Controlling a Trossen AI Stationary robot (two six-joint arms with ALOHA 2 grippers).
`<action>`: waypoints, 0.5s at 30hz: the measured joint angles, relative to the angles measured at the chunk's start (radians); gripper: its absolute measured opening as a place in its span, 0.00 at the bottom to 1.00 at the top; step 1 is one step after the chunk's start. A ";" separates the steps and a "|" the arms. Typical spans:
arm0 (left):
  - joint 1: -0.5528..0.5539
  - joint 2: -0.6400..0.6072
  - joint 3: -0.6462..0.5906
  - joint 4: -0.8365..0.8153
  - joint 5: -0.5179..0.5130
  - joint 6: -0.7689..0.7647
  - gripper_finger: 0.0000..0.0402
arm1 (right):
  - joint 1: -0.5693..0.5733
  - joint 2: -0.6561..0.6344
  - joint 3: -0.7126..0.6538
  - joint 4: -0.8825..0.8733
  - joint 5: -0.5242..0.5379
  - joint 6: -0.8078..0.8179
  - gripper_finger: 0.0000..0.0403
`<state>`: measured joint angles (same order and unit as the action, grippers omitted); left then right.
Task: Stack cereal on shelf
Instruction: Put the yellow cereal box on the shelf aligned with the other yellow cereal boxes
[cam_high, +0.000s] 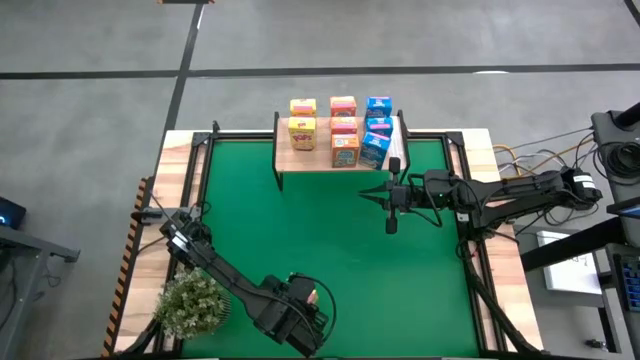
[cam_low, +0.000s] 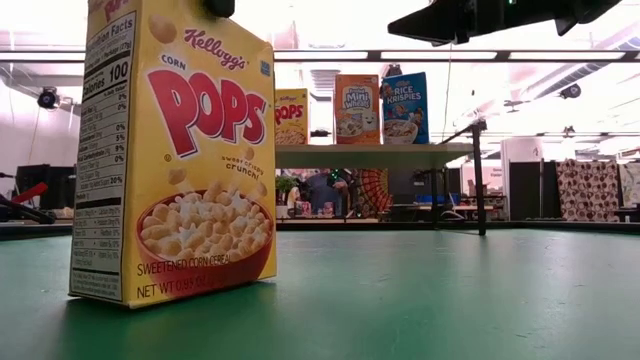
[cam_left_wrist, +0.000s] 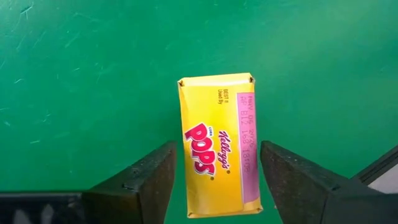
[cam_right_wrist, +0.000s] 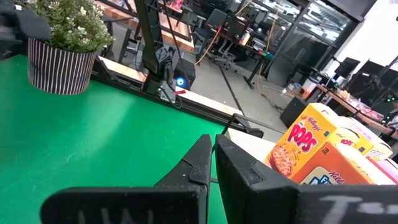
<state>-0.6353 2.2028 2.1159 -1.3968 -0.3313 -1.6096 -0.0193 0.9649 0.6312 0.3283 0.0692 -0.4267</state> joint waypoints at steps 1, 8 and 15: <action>0.000 0.000 -0.002 0.001 0.000 0.000 0.55 | 0.000 0.000 0.000 0.000 0.000 0.000 0.03; 0.000 0.000 -0.040 0.027 -0.012 -0.004 0.60 | 0.000 0.000 0.000 -0.002 0.000 0.000 0.03; 0.000 -0.001 -0.064 0.043 -0.012 -0.003 0.57 | 0.000 0.000 0.000 -0.002 0.000 0.006 0.03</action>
<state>-0.6352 2.2020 2.0522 -1.3533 -0.3431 -1.6122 -0.0193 0.9646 0.6315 0.3260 0.0692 -0.4206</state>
